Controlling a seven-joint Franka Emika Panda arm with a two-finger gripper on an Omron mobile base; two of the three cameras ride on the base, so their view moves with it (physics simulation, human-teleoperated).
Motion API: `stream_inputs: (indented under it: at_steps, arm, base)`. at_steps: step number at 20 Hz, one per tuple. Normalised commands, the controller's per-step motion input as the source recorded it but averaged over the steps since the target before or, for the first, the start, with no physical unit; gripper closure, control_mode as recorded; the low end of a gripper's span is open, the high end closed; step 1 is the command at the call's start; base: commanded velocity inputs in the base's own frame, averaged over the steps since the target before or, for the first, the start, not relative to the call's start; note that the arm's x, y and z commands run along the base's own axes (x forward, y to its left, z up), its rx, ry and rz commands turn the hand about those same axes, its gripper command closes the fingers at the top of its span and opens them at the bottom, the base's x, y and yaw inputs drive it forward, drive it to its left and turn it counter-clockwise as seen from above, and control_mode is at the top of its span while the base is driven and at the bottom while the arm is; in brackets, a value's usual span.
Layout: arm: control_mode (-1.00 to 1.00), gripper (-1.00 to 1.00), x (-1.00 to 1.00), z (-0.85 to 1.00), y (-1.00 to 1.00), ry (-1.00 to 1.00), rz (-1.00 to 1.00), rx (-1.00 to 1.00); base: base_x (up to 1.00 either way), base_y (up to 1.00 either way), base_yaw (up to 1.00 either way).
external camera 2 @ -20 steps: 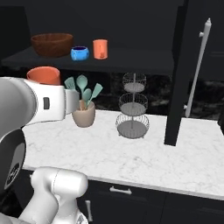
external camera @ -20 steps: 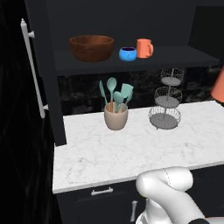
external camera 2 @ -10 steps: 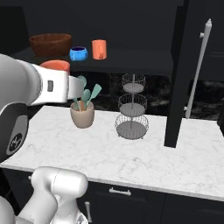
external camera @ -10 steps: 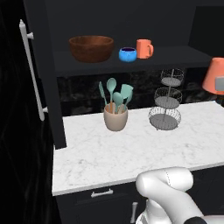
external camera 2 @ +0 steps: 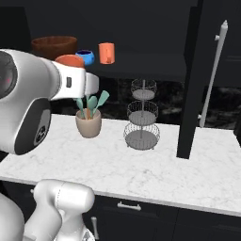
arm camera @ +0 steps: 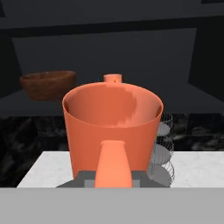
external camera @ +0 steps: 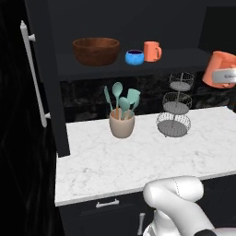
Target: Gather all objects into one cabinet and sort the glasses and bowls to opposite sides.
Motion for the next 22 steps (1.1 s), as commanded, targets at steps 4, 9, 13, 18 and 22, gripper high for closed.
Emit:
stream_inputs:
  at_steps: [4,9,13,18,22]
  arm:
    - [-1.00,1.00,0.45,0.00,-0.07,-0.06,0.00,0.00]
    - [-1.00,1.00,0.40,0.00,-0.01,0.00,-0.09,-0.03]
    - [-1.00,1.00,0.40,0.00,-0.06,0.01,-0.09,0.00]
    - [-1.00,1.00,0.39,0.00,-0.08,0.02,-0.04,0.00]
    - [-1.00,1.00,0.39,0.00,-0.18,0.04,0.00,0.03]
  base:
    - [0.00,0.00,0.00]
    - [0.00,0.00,0.00]
    - [0.00,0.00,0.00]
    - [0.00,0.00,0.00]
    - [0.00,0.00,0.00]
